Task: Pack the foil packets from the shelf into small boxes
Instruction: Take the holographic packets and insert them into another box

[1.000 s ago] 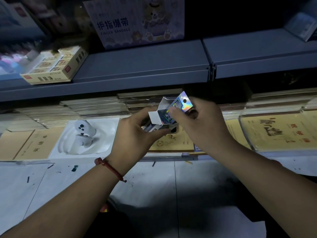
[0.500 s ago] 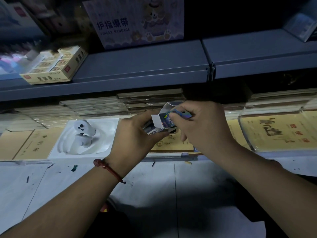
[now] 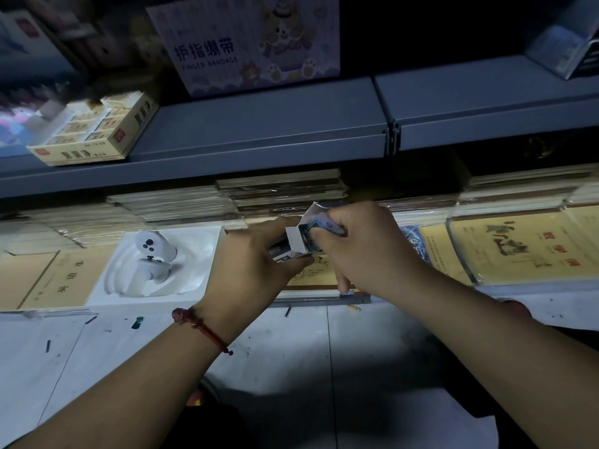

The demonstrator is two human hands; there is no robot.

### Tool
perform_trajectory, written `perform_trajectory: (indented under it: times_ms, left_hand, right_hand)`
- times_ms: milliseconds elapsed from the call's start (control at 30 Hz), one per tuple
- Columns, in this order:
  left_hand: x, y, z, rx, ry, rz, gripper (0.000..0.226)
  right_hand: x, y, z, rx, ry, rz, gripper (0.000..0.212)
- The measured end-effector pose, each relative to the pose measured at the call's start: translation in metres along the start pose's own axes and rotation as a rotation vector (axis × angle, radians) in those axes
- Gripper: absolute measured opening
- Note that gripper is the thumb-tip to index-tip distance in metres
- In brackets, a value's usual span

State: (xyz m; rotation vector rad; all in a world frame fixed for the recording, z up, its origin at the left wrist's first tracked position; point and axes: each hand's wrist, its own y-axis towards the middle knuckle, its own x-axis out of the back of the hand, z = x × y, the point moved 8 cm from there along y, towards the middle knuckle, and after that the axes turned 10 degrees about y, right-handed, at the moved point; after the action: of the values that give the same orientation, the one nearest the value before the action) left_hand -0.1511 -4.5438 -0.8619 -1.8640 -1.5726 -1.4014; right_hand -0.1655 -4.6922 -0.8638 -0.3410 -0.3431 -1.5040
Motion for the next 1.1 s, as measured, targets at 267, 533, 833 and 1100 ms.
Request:
perform_trajectory:
  times_ms: [267,533,833,1100]
  left_hand:
    - [0.003,0.001,-0.002,-0.016,-0.012,-0.046,0.051]
    - [-0.001,-0.003,-0.011,-0.076,0.049,0.009,0.041]
    - [0.002,0.002,-0.004,-0.13,0.017,0.011,0.046]
    - [0.004,0.001,-0.003,-0.143,0.022,-0.011,0.054]
  right_hand:
    - [-0.008,-0.009,-0.002,-0.203,0.243,0.145,0.02]
    - [-0.022,-0.017,0.0,-0.279,0.224,0.352,0.016]
    - [-0.033,-0.02,0.001,-0.288,0.299,0.362,0.045]
    - [-0.007,-0.018,0.004,-0.141,0.196,0.15,0.018]
